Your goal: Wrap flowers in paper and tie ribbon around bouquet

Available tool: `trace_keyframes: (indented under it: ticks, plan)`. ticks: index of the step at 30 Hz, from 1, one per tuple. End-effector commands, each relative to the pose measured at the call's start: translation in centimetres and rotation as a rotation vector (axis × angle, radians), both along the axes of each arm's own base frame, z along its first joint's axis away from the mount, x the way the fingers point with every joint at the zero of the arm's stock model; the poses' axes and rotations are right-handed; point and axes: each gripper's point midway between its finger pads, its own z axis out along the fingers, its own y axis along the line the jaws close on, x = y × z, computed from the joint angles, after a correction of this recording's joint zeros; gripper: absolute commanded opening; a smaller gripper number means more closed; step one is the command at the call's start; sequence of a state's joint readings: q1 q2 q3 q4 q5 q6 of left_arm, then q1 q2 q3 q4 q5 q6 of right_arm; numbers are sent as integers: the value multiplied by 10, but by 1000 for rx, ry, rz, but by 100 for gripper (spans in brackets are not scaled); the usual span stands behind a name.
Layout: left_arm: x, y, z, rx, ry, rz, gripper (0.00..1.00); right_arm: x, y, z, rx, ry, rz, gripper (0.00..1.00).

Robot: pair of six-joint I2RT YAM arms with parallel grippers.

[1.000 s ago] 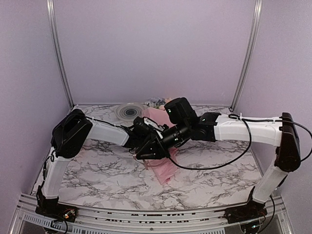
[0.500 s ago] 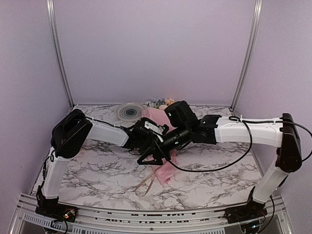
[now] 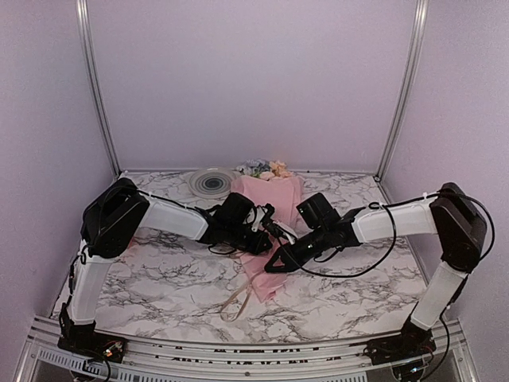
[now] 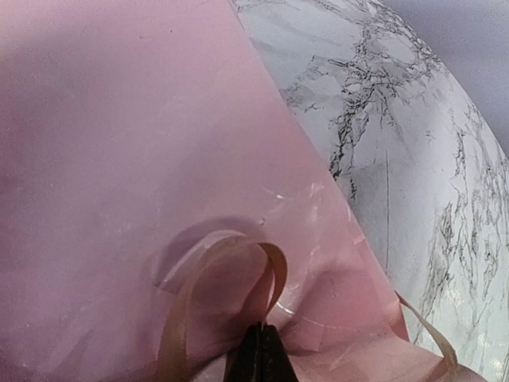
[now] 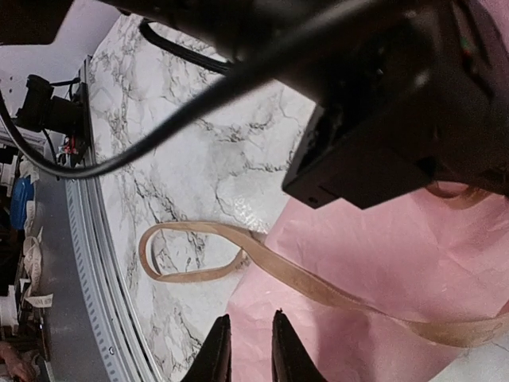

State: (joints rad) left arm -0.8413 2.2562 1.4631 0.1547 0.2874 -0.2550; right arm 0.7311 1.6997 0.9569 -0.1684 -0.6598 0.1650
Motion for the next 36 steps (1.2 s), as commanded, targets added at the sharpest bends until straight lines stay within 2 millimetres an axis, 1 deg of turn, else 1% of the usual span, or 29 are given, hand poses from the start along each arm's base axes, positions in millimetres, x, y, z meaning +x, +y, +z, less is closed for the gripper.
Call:
trace_keyframes:
  ticks: [1, 7, 9, 11, 13, 15, 18, 20, 23, 26, 29, 31, 33, 36]
  plan:
    - [0, 8, 5, 5, 1, 14, 0, 7, -2, -21, -18, 47, -70, 14]
    - [2, 7, 9, -5, -11, 19, 0, -4, -8, -28, 5, 78, -77, 9]
    - [3, 5, 12, -13, -17, 16, 0, -6, -11, -36, -10, 91, -85, 9]
    - [2, 5, 19, -33, -29, 12, 0, -6, -16, -47, -34, 104, -100, 8]
    - [2, 4, 31, -51, -51, 10, 0, -4, -20, -55, -40, 125, -120, 7]
    - [0, 5, 49, -69, -89, 4, 0, 0, -22, -59, -35, 135, -139, 7]
    - [-8, 6, 73, -103, -150, -19, 0, 5, -23, -66, -36, 150, -164, 6]
    - [-17, 7, 86, -123, -188, -39, 0, 6, -24, -74, -47, 169, -171, 5]
    - [-31, 4, 94, -134, -212, -73, 0, 6, -22, -80, -39, 193, -177, 5]
    - [-36, 6, 87, -128, -184, -66, 0, 6, -23, -80, -34, 196, -188, 4]
    - [-33, 15, 71, -77, -147, -11, 0, 6, -23, -76, -23, 185, -188, 4]
    - [-29, 23, 45, 26, -94, 34, 0, 5, -24, -76, -23, 187, -188, 4]
    - [-40, 26, 17, 97, -12, 10, 0, 5, -23, -76, -23, 186, -188, 4]
    - [-59, 25, 9, 116, 0, -38, 0, 7, -23, -75, -21, 182, -189, 4]
